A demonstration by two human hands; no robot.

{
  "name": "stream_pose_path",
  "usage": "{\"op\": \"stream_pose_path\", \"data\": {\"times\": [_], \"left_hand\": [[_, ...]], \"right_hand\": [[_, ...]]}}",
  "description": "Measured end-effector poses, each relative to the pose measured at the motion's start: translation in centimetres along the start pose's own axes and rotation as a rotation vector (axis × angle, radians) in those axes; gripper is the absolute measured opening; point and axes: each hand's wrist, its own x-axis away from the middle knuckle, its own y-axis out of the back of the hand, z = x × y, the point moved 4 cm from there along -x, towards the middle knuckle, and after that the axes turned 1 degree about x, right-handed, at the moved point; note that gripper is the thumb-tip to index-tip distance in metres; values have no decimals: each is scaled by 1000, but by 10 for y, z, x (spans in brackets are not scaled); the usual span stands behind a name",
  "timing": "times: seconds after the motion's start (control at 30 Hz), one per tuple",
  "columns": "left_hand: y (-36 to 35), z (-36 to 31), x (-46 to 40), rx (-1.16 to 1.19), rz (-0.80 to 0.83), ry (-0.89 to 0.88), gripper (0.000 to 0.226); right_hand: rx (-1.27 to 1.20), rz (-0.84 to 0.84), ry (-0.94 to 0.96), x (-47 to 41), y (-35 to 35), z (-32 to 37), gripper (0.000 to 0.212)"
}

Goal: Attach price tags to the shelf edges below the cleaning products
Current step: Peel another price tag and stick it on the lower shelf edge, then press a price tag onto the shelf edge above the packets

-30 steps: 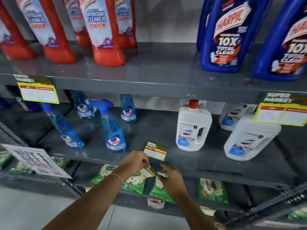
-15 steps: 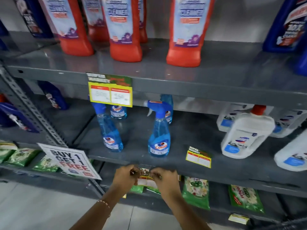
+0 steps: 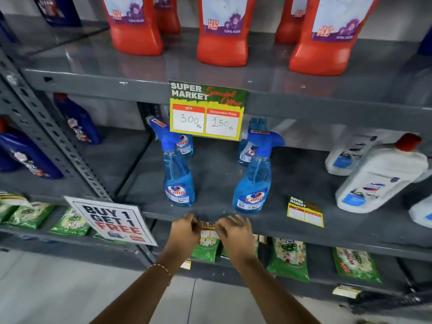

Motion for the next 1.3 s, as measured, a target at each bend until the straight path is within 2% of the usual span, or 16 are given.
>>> {"op": "stream_pose_path", "data": {"times": [0.13, 0.23, 0.33, 0.47, 0.5, 0.57, 0.67, 0.77, 0.87, 0.93, 1.03, 1.13, 1.23, 1.3], "left_hand": [[9, 1, 5, -53, -58, -20, 26], [11, -4, 10, -101, -95, -143, 25], [-6, -29, 16, -48, -27, -332, 28], [-47, -83, 22, 51, 101, -454, 24], [-60, -97, 23, 69, 131, -458, 22], [-87, -124, 19, 94, 180, -451, 20], [-121, -158, 9, 125, 233, -410, 24], [-141, -186, -4, 121, 215, -345, 28], [-156, -205, -18, 116, 240, -259, 41], [-163, -212, -27, 115, 265, -239, 48], [-168, -228, -26, 40, 241, -318, 30], [-188, -253, 2, 75, 329, -423, 10], [-228, -277, 37, 134, 436, -405, 12], [-258, -292, 56, 180, 486, -366, 15]], "right_hand": [[39, -28, -37, 3, 6, -13, 12], [30, -22, -73, 11, 14, -23, 7], [-56, -114, -150, 18, 36, -45, 8], [-51, -270, -408, 17, 83, -111, 15], [-19, -258, -502, 15, 93, -132, 20], [49, -133, -694, 10, 106, -169, 34], [29, 105, -822, -2, 110, -212, 57], [-50, 191, -799, -15, 102, -237, 44], [-242, 160, -854, -15, 97, -245, 26], [-335, 125, -755, -11, 102, -244, 21], [-408, 127, -638, 12, 128, -251, 16], [-558, 77, -631, 51, 159, -276, 19], [-576, 6, -611, 87, 184, -312, 31], [-526, -17, -595, 106, 198, -339, 25]]}}
